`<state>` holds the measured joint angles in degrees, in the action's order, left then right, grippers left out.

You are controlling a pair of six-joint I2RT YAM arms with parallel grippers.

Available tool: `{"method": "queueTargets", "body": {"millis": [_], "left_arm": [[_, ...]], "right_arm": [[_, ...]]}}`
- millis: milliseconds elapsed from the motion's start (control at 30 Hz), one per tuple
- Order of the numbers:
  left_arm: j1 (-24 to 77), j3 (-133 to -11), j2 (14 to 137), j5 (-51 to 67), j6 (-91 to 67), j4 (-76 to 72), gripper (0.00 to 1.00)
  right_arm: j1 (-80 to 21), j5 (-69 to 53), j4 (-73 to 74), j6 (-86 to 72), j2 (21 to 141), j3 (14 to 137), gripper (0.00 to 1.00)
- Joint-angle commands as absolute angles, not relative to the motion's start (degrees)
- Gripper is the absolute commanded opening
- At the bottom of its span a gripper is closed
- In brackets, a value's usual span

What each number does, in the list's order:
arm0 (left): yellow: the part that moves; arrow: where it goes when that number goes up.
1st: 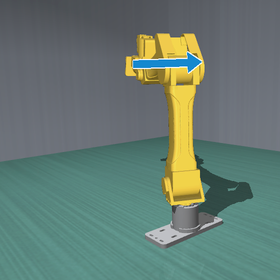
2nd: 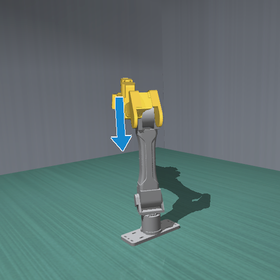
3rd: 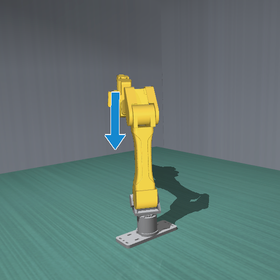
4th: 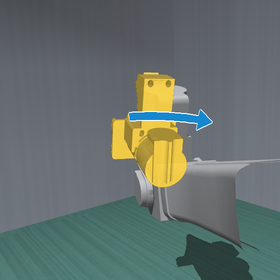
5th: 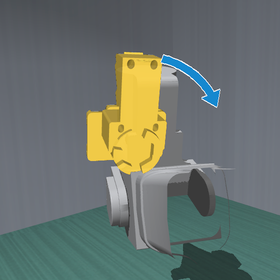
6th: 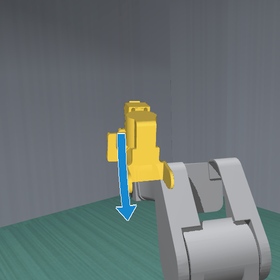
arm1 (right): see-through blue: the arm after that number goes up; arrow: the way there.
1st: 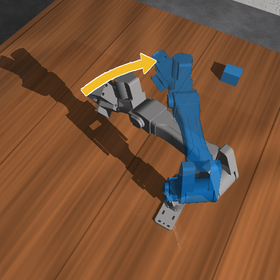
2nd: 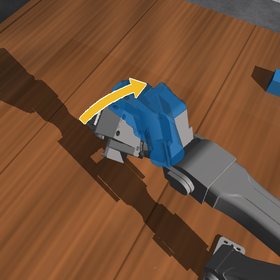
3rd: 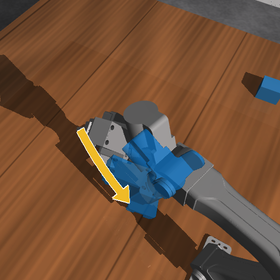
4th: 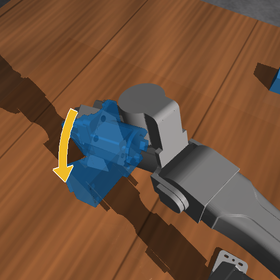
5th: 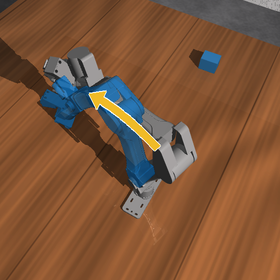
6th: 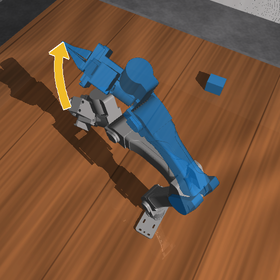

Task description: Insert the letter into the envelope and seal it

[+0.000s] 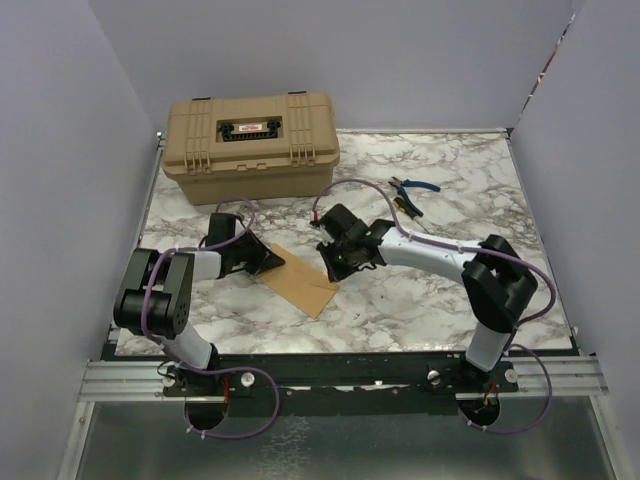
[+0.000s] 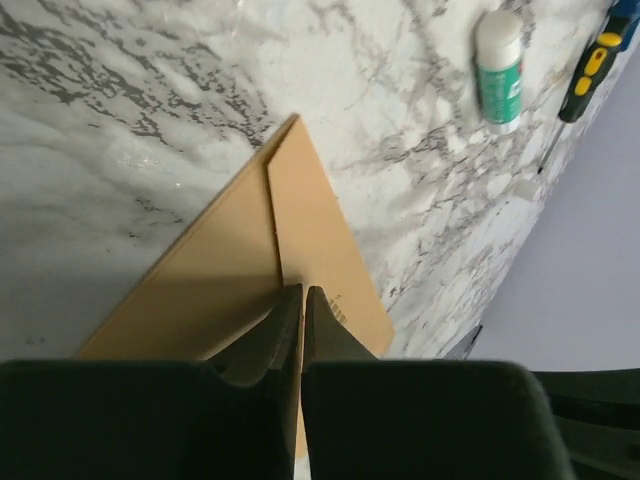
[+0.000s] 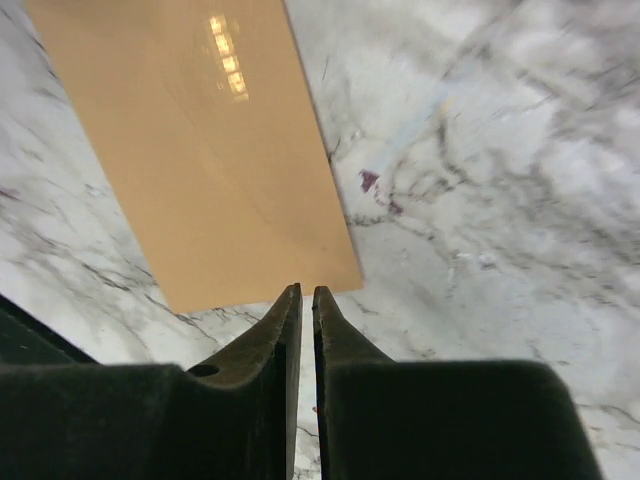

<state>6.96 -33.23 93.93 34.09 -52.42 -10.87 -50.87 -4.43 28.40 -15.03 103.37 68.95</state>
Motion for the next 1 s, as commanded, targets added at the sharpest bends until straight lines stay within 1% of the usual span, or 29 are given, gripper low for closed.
{"method": "queueTargets", "body": {"millis": [0, 100, 200, 267, 333, 467, 500, 567, 633, 667, 833, 967], "left_arm": [[6.85, -36.10, 86.58, 27.01, -47.31, -6.22, 0.09], [6.84, -37.37, 80.75, 24.82, -46.45, -4.97, 0.20], [6.83, -37.37, 74.58, 19.05, -45.92, -2.03, 0.29], [6.80, -36.49, 70.41, 16.01, -45.37, -0.62, 0.36], [6.81, -35.86, 66.35, 12.08, -44.39, 1.61, 0.50], [6.83, -35.59, 58.91, 3.31, -41.30, 6.80, 0.82], [6.79, -35.58, 57.10, 1.18, -40.51, 7.94, 0.87], [6.85, -35.71, 54.32, -2.84, -39.31, 10.06, 0.94], [6.85, -36.32, 52.95, -5.27, -38.11, 11.82, 0.99], [6.86, -36.77, 52.92, -6.11, -37.80, 12.67, 0.99], [6.83, -37.35, 53.31, -6.09, -39.03, 13.38, 0.99], [6.83, -37.34, 54.40, -3.98, -40.60, 13.35, 0.99]], "right_arm": [[-47.38, -7.83, 28.48, -18.68, 98.12, 74.93, 0.15], [-46.28, -5.99, 28.00, -18.75, 98.00, 76.85, 0.19], [-45.31, -2.09, 27.64, -19.44, 97.19, 77.10, 0.20], [-44.44, -0.41, 26.81, -19.96, 96.29, 76.59, 0.25], [-43.50, 3.28, 26.02, -20.43, 95.41, 76.00, 0.28], [-41.89, 6.93, 25.75, -19.47, 94.79, 74.93, 0.45], [-41.43, 7.05, 25.59, -18.94, 94.62, 74.48, 0.50], [-40.12, 6.40, 24.66, -17.46, 94.69, 73.47, 0.61], [-39.13, 3.87, 22.79, -14.15, 95.65, 72.80, 0.69], [-38.80, 3.12, 22.06, -11.83, 96.67, 72.89, 0.71], [-37.76, 0.42, 17.33, -1.53, 103.86, 75.48, 0.71], [-36.72, -4.65, 11.71, 4.33, 108.33, 76.99, 0.69]]}}
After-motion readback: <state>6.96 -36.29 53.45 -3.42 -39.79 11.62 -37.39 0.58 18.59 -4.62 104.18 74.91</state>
